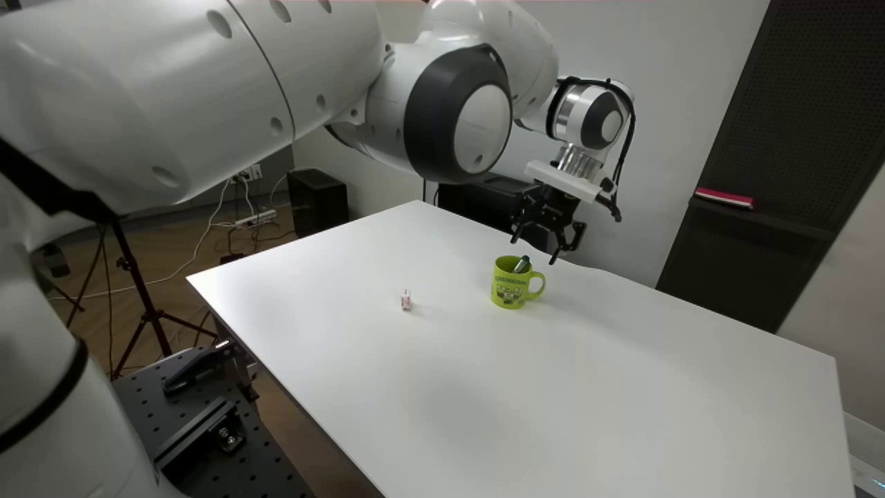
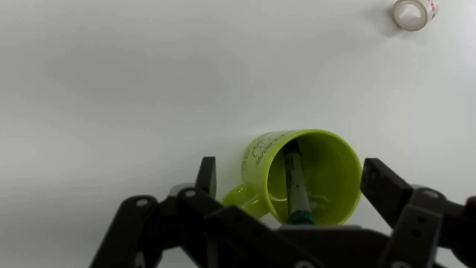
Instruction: Take the green marker out of the yellow mug
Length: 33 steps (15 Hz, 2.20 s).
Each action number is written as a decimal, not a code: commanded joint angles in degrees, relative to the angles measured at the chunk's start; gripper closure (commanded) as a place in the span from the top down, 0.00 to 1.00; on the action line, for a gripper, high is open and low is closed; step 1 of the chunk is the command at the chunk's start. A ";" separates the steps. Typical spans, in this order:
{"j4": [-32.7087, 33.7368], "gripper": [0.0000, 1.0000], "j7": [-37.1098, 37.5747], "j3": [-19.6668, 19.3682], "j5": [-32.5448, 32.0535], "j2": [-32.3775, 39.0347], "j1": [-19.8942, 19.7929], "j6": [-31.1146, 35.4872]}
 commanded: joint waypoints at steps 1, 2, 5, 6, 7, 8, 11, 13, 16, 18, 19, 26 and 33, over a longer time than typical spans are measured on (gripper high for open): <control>8.00 1.00 2.94 -0.59 -1.04 5.47 0.75 -2.58; 8.38 1.00 3.11 -0.57 -1.06 5.95 0.77 -2.68; 9.74 1.00 3.78 -0.73 -1.58 7.36 1.05 -2.44; 10.27 1.00 4.06 -0.81 -1.76 7.79 1.13 -2.29; 9.37 1.00 4.41 -1.04 -1.63 7.41 1.24 -1.29; 9.49 1.00 4.88 -1.15 -1.55 7.58 1.31 -0.94; 9.67 1.00 5.25 -1.33 -1.61 7.74 1.83 0.17; 9.75 1.00 5.53 -1.34 -1.61 7.76 2.14 1.01; 9.95 1.00 5.18 -1.72 -2.13 8.00 2.84 3.58; 9.90 1.00 5.38 -2.23 -2.64 8.09 3.34 4.95; 9.88 1.00 5.65 -2.67 -3.16 8.09 3.72 5.49; 9.51 1.00 7.15 -4.48 -5.56 7.79 5.50 4.09; 9.93 1.00 7.70 -6.04 -7.27 7.99 6.18 6.13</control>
